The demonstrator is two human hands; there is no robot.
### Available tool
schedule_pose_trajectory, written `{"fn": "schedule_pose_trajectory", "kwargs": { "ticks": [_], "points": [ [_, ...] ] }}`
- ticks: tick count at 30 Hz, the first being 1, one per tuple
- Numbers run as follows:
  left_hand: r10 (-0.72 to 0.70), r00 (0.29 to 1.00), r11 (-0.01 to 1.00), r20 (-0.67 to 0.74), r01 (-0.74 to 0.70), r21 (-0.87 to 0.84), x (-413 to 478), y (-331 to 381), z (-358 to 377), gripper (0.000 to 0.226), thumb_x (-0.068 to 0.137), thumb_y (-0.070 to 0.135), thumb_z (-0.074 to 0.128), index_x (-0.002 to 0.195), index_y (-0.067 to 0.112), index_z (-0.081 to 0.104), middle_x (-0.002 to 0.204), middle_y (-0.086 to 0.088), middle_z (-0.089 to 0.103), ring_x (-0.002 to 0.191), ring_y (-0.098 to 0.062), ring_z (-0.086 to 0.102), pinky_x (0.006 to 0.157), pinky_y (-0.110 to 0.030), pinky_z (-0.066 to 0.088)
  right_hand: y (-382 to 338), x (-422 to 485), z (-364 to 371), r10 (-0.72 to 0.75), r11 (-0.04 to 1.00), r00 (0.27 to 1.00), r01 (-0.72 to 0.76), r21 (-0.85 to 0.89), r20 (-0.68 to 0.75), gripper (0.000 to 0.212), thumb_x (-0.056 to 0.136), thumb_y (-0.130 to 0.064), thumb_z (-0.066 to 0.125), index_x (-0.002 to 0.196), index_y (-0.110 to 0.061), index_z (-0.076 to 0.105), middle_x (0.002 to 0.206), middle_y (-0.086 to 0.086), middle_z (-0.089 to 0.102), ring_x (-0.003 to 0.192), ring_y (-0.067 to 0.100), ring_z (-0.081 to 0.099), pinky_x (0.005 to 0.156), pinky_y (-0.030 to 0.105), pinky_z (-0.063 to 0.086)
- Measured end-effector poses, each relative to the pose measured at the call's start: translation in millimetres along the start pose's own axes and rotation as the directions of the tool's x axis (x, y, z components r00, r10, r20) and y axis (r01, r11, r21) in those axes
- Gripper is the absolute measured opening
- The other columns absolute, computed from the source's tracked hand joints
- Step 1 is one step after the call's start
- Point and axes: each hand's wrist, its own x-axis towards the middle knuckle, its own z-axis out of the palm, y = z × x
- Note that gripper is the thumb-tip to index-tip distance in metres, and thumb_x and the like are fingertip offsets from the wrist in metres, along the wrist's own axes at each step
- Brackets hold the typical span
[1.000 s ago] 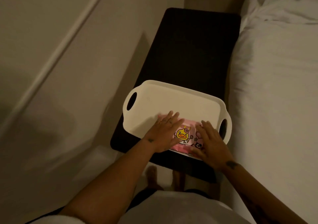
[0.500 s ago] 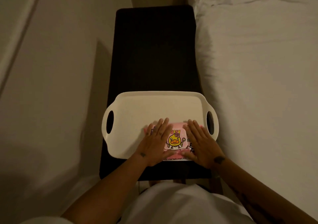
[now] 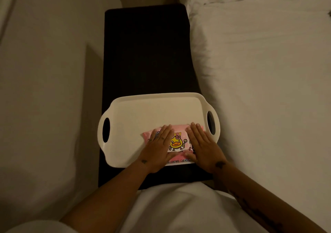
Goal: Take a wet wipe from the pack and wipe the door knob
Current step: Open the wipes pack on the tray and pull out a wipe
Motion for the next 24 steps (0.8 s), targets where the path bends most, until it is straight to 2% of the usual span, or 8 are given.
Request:
{"fn": "schedule_pose_trajectory", "kwargs": {
  "ticks": [4,10,12,14,17,20,22,24],
  "points": [
    [-0.016,1.0,0.997,-0.015,0.015,-0.08,1,0,3,0.093,0.074,0.074,0.005,0.144,0.013,0.002,0.146,0.005,-0.013,0.134,-0.008,-0.019,0.111,-0.03,-0.014,1,1,0,-0.014,1.0,1.0,0.015,0.023,-0.015,0.079,0.088,-0.064,0.01,0.139,-0.005,0.022,0.144,0.019,0.034,0.131,0.033,0.031,0.102,0.051,0.023],
    [-0.052,0.999,0.988,0.009,0.052,-0.147,1,6,0,0.078,0.084,0.061,0.018,0.144,0.013,0.007,0.155,-0.003,0.004,0.136,-0.006,-0.011,0.11,-0.027,-0.013,0,1,-1,0.003,1.0,1.0,-0.004,0.02,0.017,0.079,0.088,-0.064,0.009,0.139,-0.005,0.023,0.143,0.018,0.036,0.13,0.032,0.034,0.101,0.049,0.026],
    [-0.11,0.994,0.957,0.003,0.107,-0.269,3,9,-8,0.059,0.095,0.046,0.026,0.144,0.013,0.015,0.155,-0.004,0.011,0.141,-0.009,-0.001,0.11,-0.025,-0.009,0,1,-2,-0.009,1.0,1.0,0.008,0.028,0.008,0.08,0.088,-0.065,0.01,0.14,-0.004,0.02,0.144,0.017,0.03,0.131,0.032,0.031,0.102,0.049,0.024],
    [-0.162,0.987,0.915,-0.001,0.15,-0.375,5,9,-16,0.049,0.098,0.035,0.025,0.142,0.012,0.024,0.153,-0.006,0.021,0.141,-0.012,0.01,0.112,-0.025,-0.002,0,1,-1,-0.024,0.998,0.999,0.023,0.051,0.021,0.081,0.087,-0.066,0.009,0.14,-0.005,0.013,0.146,0.015,0.019,0.134,0.032,0.022,0.104,0.049,0.018],
    [-0.122,0.99,0.939,0.075,0.14,-0.315,4,9,-26,0.051,0.097,0.036,0.024,0.142,0.012,0.021,0.153,-0.007,0.018,0.141,-0.014,0.009,0.114,-0.029,0.001,1,1,-2,-0.044,0.997,0.998,0.041,0.072,0.046,0.083,0.084,-0.069,0.007,0.14,-0.007,0.006,0.147,0.013,0.01,0.136,0.031,0.011,0.106,0.048,0.01],
    [-0.114,0.979,0.942,0.168,0.16,-0.294,4,10,-38,0.054,0.097,0.038,0.027,0.144,0.013,0.016,0.153,-0.006,0.014,0.141,-0.017,0.01,0.113,-0.029,0.005,3,-1,-4,-0.08,0.988,0.996,0.073,0.139,0.048,0.09,0.075,-0.076,0.001,0.139,-0.013,-0.01,0.147,0.008,-0.012,0.137,0.028,-0.011,0.108,0.04,-0.008],
    [-0.145,0.978,0.897,0.149,0.193,-0.399,5,9,-45,0.055,0.095,0.038,0.034,0.143,0.015,0.018,0.151,-0.009,0.023,0.138,-0.022,0.024,0.112,-0.034,0.017,6,-4,-7,-0.099,0.971,0.994,0.087,0.223,0.042,0.091,0.072,-0.077,0.004,0.137,-0.017,-0.017,0.146,0.004,-0.02,0.136,0.024,-0.018,0.11,0.036,-0.01],
    [-0.215,0.975,0.811,0.059,0.212,-0.545,7,8,-49,0.053,0.095,0.034,0.039,0.142,0.016,0.023,0.147,-0.014,0.032,0.13,-0.026,0.039,0.108,-0.037,0.028,7,-7,-11,-0.089,0.955,0.996,0.085,0.284,0.003,0.089,0.076,-0.075,0.012,0.139,-0.018,-0.016,0.148,0.004,-0.014,0.139,0.024,-0.01,0.112,0.038,-0.003]
  ]
}}
